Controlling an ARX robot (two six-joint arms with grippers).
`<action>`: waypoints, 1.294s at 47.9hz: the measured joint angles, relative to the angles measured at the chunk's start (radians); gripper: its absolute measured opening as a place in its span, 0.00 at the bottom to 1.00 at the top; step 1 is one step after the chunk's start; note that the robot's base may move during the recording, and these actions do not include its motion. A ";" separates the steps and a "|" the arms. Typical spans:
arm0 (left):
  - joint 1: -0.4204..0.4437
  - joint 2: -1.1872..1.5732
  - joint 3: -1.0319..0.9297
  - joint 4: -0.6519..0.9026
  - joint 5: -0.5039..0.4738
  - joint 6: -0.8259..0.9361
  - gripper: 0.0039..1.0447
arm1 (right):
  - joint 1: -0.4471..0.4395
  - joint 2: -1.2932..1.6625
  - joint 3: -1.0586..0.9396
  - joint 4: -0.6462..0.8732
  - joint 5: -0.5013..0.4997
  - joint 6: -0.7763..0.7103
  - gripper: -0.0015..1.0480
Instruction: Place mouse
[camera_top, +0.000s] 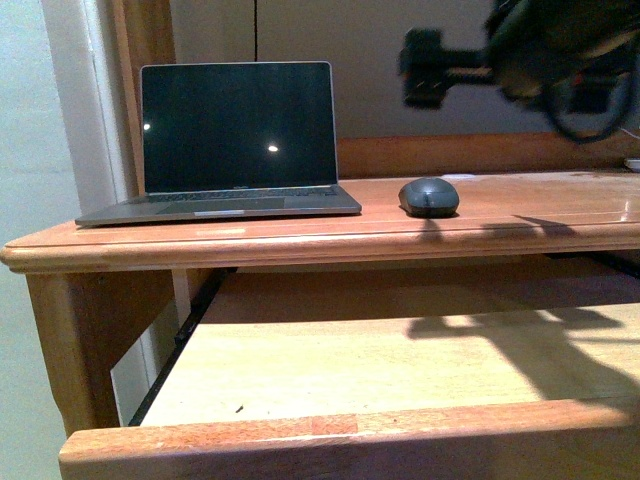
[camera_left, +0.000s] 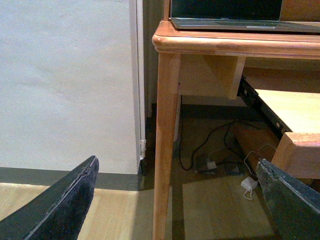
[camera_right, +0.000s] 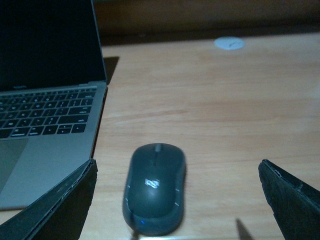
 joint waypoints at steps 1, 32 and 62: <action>0.000 0.000 0.000 0.000 0.000 0.000 0.93 | -0.014 -0.044 -0.047 0.018 -0.021 -0.001 0.93; 0.000 0.000 0.000 0.000 0.000 0.000 0.93 | -0.504 -0.792 -1.166 0.106 -0.636 -0.233 0.93; 0.000 0.000 0.000 0.000 0.000 0.000 0.93 | -0.075 -0.354 -1.034 0.447 -0.211 -0.080 0.93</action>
